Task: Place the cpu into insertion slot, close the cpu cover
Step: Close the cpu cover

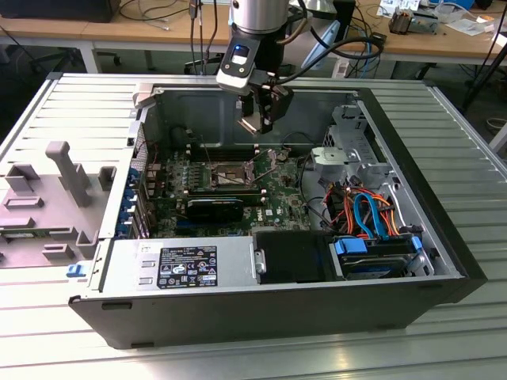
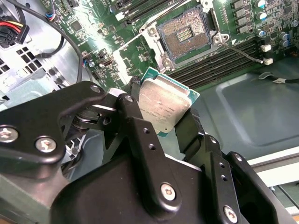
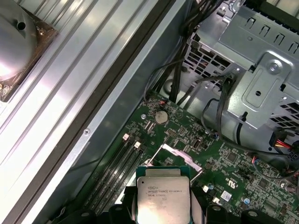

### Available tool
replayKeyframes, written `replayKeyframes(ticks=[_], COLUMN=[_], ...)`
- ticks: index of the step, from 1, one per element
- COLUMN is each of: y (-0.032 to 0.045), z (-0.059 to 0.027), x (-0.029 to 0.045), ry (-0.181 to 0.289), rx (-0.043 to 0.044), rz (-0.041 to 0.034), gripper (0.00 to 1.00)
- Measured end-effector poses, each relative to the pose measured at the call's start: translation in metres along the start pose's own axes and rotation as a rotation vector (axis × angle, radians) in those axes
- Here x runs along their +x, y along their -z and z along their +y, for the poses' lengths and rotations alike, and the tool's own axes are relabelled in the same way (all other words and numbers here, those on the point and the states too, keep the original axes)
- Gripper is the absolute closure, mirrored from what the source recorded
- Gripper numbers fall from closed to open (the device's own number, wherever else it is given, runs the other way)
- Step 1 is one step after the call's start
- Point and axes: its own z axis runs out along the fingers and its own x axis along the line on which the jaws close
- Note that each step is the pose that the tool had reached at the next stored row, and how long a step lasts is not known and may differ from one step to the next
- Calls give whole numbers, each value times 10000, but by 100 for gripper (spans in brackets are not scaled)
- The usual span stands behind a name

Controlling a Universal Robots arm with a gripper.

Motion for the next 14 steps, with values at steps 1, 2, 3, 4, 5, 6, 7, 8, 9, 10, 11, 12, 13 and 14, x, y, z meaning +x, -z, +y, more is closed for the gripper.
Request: replayKeyframes(ticks=[1, 2, 3, 4, 5, 6, 7, 8, 9, 10, 11, 12, 13, 14], y=[0, 0, 0, 0, 0, 0, 0, 0, 0, 0, 0, 0, 0, 0], z=[0, 0, 0, 0, 0, 0, 0, 0, 0, 0, 0, 0, 0, 0], x=[0, 0, 0, 0, 0, 0, 0, 0, 0, 0, 0, 0, 0, 0], ry=[-15, -28, -51, -82, -113, -139, -165, -183, -197, -217, -231, -255, -282, -305], rx=[0, 1, 6, 8, 10, 11, 10, 11, 11, 10, 11, 11, 11, 11], rz=[-2, -6, -14, -22, -28, -31, -33, -36, -37, -39, -41, -44, -46, -49], gripper=[45, 45, 45, 45, 45, 45, 45, 45, 45, 45, 45, 45, 45, 45])
